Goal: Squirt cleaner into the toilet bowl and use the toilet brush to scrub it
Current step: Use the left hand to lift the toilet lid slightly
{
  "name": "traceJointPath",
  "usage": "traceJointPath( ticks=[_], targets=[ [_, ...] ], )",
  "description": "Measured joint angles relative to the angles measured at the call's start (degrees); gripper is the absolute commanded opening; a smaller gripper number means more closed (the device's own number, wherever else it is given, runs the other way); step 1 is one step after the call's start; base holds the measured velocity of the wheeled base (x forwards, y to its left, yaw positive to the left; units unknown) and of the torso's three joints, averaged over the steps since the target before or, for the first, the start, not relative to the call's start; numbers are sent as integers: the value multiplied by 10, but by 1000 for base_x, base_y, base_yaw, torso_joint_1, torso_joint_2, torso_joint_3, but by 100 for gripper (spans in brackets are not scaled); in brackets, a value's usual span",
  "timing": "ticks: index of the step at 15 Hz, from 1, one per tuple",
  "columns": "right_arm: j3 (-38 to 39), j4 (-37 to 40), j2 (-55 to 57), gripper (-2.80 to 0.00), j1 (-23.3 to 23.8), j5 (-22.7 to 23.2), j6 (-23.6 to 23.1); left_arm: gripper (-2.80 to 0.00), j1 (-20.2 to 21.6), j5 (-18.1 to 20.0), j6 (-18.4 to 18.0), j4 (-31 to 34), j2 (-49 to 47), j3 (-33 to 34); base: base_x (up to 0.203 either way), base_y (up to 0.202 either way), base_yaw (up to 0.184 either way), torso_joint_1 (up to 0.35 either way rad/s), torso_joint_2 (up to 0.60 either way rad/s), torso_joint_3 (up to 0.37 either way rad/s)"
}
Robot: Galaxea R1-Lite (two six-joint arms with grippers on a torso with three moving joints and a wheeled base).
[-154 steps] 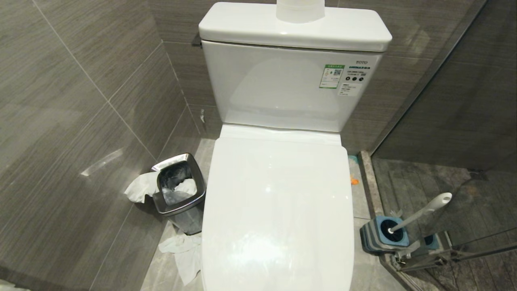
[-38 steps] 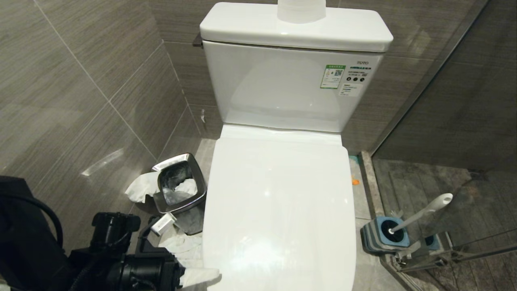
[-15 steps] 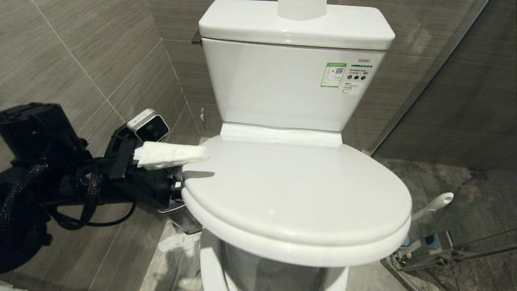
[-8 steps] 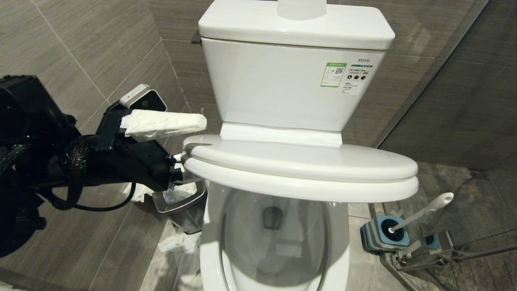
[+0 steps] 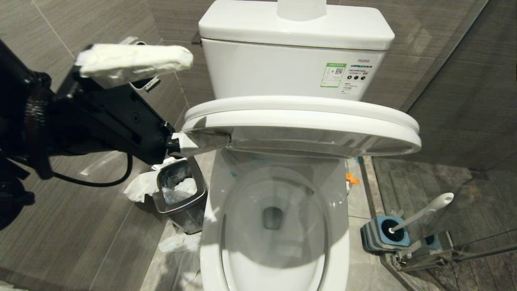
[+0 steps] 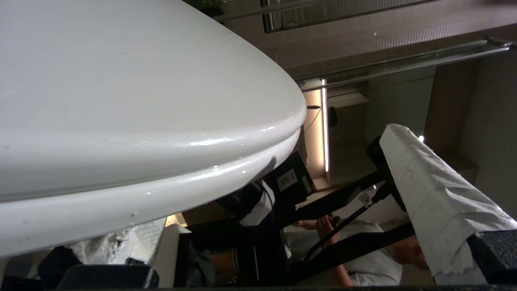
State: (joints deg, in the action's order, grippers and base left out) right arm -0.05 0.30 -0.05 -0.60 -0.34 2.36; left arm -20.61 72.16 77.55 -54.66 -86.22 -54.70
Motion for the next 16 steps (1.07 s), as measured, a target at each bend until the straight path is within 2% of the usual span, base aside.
traceJointPath(
  ticks=[3,8,10,12,14,16],
  targets=[
    [0,-1,0,-280,0,0,0,0,-4,-4,31,-2,1,-27,0,0,0,0,0,0],
    [0,0,0,-280,0,0,0,0,-14,-8,23,-8,-5,-46,0,0,0,0,0,0],
    [0,0,0,-280,0,0,0,0,-15,-18,12,-47,-19,-57,0,0,0,0,0,0],
    [0,0,0,-280,0,0,0,0,-13,-31,-2,-118,-45,-66,0,0,0,0,0,0],
    [0,0,0,-280,0,0,0,0,-9,-34,-6,-176,-74,-84,0,0,0,0,0,0],
    [0,0,0,-280,0,0,0,0,-3,-36,-26,-217,-104,-105,0,0,0,0,0,0]
  ],
)
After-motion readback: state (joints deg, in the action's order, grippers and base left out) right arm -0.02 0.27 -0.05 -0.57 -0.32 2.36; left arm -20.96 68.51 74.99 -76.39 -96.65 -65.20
